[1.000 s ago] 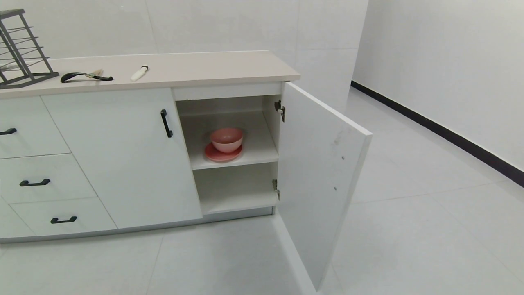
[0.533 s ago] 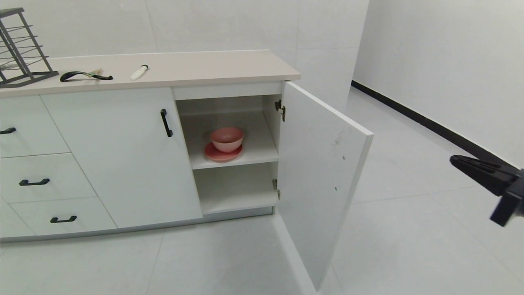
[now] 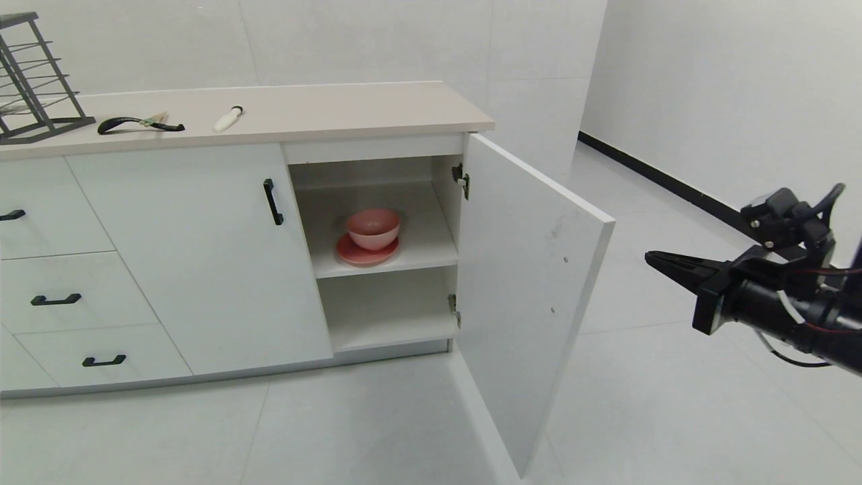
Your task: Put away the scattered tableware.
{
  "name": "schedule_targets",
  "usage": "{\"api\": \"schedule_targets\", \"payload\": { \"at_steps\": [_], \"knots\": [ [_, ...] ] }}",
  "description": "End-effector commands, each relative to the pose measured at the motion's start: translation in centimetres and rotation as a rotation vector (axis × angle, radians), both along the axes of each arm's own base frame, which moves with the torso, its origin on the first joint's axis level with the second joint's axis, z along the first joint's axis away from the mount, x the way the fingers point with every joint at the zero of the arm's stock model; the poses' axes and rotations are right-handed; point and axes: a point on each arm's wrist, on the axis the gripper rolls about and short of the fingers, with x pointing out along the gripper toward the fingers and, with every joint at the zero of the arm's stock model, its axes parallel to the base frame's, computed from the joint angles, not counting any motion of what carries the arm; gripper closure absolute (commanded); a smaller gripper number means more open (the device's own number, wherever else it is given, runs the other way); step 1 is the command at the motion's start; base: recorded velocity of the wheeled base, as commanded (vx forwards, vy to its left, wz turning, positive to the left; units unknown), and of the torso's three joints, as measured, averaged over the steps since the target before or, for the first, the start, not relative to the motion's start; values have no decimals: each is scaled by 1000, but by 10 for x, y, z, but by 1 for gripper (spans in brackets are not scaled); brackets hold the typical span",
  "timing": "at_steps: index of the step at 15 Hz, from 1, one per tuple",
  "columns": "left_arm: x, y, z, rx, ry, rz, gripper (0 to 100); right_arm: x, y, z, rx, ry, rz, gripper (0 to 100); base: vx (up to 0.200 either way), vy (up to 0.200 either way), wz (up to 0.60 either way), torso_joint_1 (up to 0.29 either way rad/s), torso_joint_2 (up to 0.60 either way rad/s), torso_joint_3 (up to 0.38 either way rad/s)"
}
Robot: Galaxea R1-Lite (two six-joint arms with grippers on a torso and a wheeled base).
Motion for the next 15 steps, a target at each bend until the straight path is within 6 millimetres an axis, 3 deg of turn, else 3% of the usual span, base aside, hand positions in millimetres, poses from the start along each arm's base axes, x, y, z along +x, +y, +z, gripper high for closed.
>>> {"api": "schedule_targets", "payload": {
  "at_steps": [1, 5, 8, 11, 15],
  "knots": [
    [0, 0, 0, 13, 0, -2, 0, 18, 3, -19, -9, 53, 1, 100, 0, 0, 0, 0, 0, 0],
    [0, 0, 0, 17, 1, -4, 0, 16, 2, -19, -9, 52, -2, 100, 0, 0, 0, 0, 0, 0],
    [0, 0, 0, 17, 0, -4, 0, 28, 7, -18, -9, 41, 7, 100, 0, 0, 0, 0, 0, 0],
    [0, 0, 0, 17, 1, -4, 0, 37, 19, -16, -5, 26, 45, 100, 0, 0, 0, 0, 0, 0],
    [0, 0, 0, 17, 1, -4, 0, 29, 48, -19, -10, 36, 149, 100, 0, 0, 0, 0, 0, 0]
  ]
}}
